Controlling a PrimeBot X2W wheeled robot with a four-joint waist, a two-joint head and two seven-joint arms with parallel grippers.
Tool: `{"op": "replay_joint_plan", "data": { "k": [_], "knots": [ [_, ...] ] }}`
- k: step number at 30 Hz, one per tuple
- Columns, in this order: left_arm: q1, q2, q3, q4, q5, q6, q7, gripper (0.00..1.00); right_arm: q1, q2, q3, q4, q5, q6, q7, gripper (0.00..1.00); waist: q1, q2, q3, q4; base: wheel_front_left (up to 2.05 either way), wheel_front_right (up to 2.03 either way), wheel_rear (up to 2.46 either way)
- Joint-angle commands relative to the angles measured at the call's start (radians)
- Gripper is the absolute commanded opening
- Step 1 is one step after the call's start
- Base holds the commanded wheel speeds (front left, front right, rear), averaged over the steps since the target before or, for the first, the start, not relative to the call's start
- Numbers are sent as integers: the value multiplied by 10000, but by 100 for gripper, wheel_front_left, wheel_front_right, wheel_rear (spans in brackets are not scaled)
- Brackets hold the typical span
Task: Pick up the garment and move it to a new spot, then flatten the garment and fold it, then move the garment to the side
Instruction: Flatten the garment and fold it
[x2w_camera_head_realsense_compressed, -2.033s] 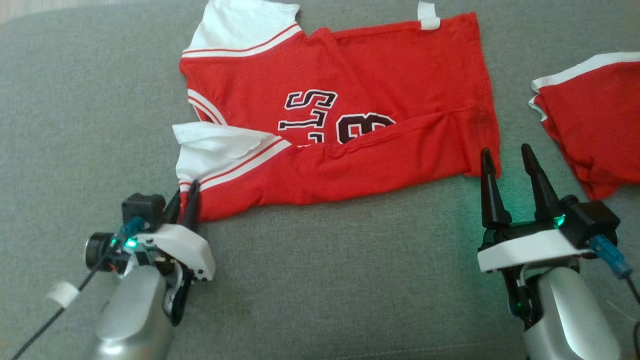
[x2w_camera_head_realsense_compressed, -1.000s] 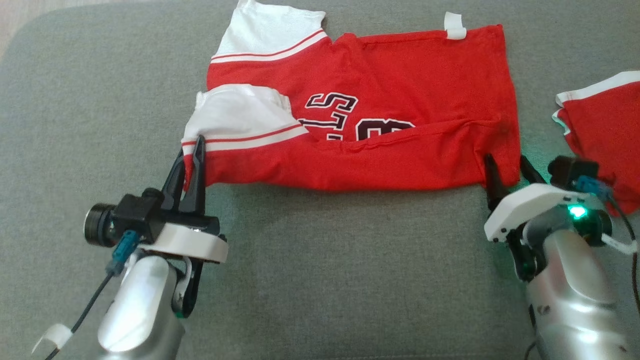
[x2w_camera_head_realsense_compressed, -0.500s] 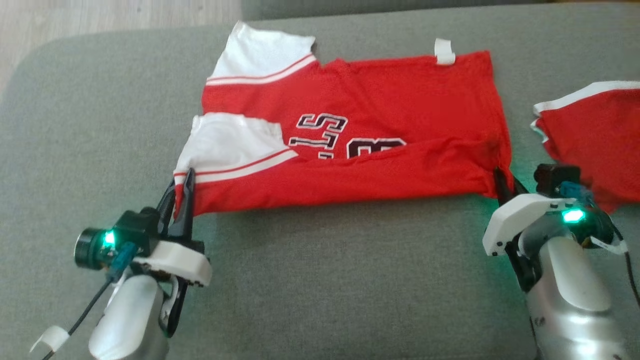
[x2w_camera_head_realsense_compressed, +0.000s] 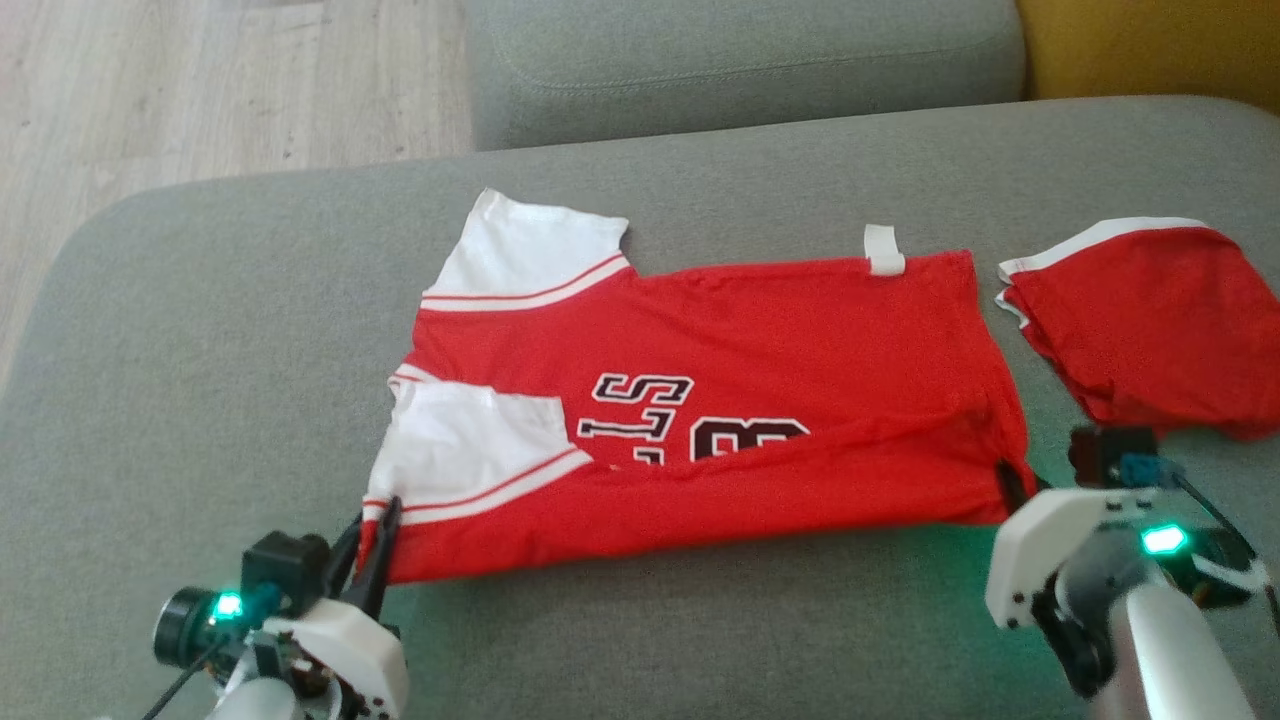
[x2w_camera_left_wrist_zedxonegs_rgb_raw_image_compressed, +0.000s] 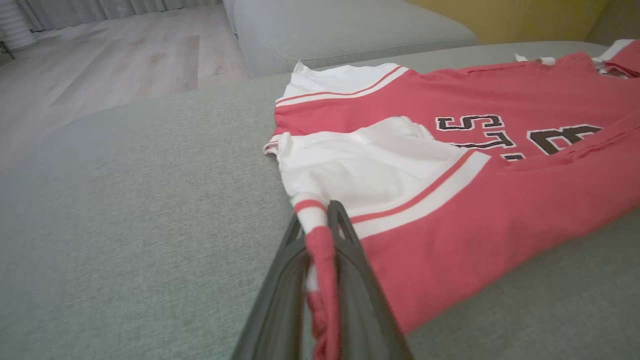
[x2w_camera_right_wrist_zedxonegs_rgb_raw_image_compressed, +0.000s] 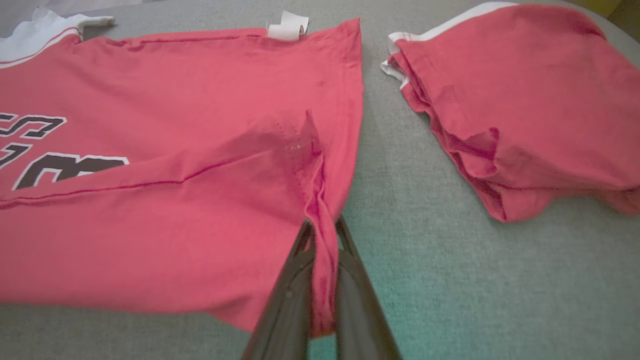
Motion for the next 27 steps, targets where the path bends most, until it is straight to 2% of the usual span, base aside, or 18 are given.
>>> {"op": "replay_joint_plan", "data": {
  "k": [1, 8, 9, 10, 11, 15, 18, 23, 27],
  "knots": [
    [-214, 362, 257, -526, -76, -51, 130, 0, -8, -62, 187, -698, 163, -9, 156, 0, 3, 0, -49, -55, 0, 0, 0],
    [106, 327, 156, -1308, -147, 170, 535, 0, 774, -31, -94, -1524, 589, -9, 255, 0, 3, 0, 135, -15, 0, 0, 0],
    [87, 289, 157, -1373, -140, 233, 501, 30, 783, -29, -147, -1570, 634, -9, 119, 56, 3, 0, 166, 2, 0, 0, 0],
    [52, 252, 161, -1438, -120, 302, 433, 58, 774, -28, -174, -1602, 680, -9, -35, 100, 3, 0, 196, 20, 0, 0, 0],
    [4, 204, 192, -1502, -108, 394, 326, 100, 722, -28, -150, -1679, 779, -9, -295, 100, 3, 0, 230, 40, 0, 0, 0],
    [-300, 75, 439, -1724, 131, 1056, -330, 100, 433, -26, 76, -2005, 1202, -9, -1667, 100, 3, 0, 326, 88, 0, 0, 0],
    [-593, -251, 690, -2148, 58, 1330, -1296, 100, 293, -26, 305, -2150, 1444, -9, -2751, 100, 3, 0, 383, 111, 0, 0, 0],
    [-887, -637, 950, -2999, 29, 1177, -1882, 100, 193, -25, 542, -1928, 1730, -9, -4163, 100, 3, 0, 726, 90, 0, 0, 0],
    [-1387, -553, 855, -3183, 345, 854, -1904, 100, -79, -25, 587, -1697, 1946, -9, -4635, 100, 3, 0, 1153, 5, 0, 0, 0]
  ]
}}
